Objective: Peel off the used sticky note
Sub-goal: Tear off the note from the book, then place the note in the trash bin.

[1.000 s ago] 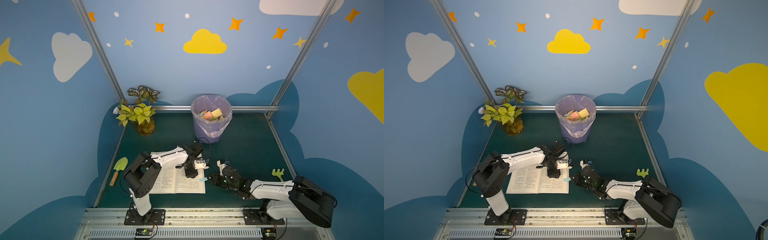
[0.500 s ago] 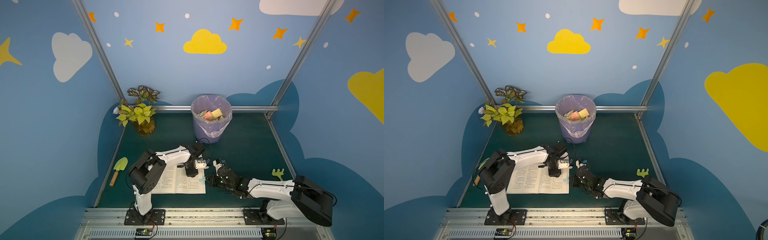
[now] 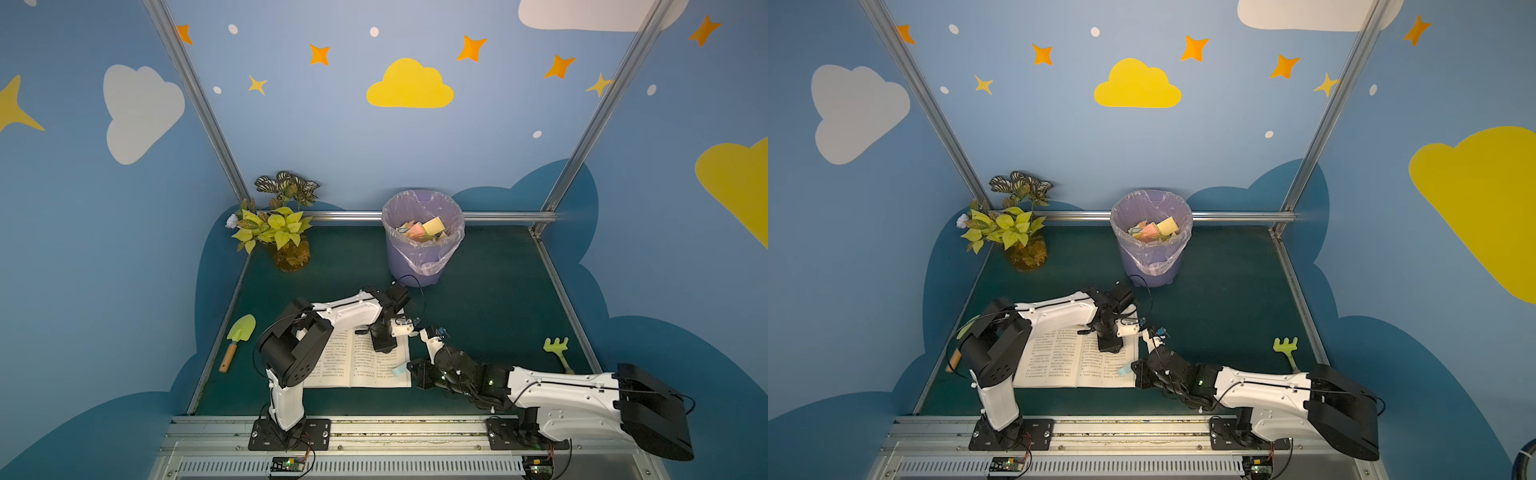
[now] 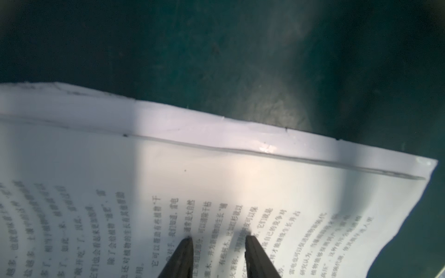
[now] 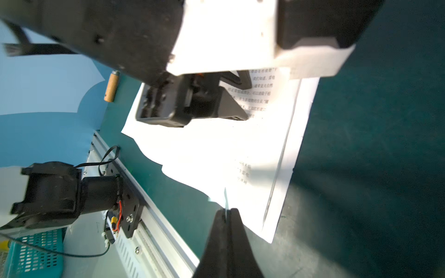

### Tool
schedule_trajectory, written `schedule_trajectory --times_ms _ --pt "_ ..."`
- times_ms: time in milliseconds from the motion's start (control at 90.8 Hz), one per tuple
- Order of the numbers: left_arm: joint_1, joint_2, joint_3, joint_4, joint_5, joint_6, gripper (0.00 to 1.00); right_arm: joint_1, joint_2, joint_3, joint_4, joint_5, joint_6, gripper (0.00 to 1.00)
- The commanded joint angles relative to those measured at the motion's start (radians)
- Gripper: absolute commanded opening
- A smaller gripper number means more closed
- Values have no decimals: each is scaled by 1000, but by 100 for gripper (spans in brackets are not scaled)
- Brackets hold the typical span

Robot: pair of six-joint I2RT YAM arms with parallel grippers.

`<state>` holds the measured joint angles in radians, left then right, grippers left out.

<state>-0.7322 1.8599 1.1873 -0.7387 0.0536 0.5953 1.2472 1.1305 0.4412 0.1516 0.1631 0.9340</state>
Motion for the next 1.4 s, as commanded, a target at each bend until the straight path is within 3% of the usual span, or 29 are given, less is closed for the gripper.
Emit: schedule_trajectory --times_ms 0,165,275,407,628,870,1156,1388 --pt "21 -12 -32 4 35 2 40 20 -113 24 -137 65 -34 0" --pt "72 -182 -43 -48 137 -4 41 21 -329 129 -408 192 -52 0" --pt "140 -352 -61 -104 248 -7 43 15 -439 219 -516 308 -160 0" --pt "248 -543 -115 -122 326 -17 48 -47 -453 459 -692 346 -257 0" --pt "471 -709 -213 -124 444 -30 53 -168 -271 855 -834 328 -403 0" --pt "637 -671 -285 -32 501 -90 66 -360 23 1241 -939 261 -503 0" --pt "685 -604 -318 74 506 -154 97 -611 328 1514 -960 117 -504 0" --pt "685 -592 -330 96 511 -146 100 -689 579 1738 -993 57 -497 0"
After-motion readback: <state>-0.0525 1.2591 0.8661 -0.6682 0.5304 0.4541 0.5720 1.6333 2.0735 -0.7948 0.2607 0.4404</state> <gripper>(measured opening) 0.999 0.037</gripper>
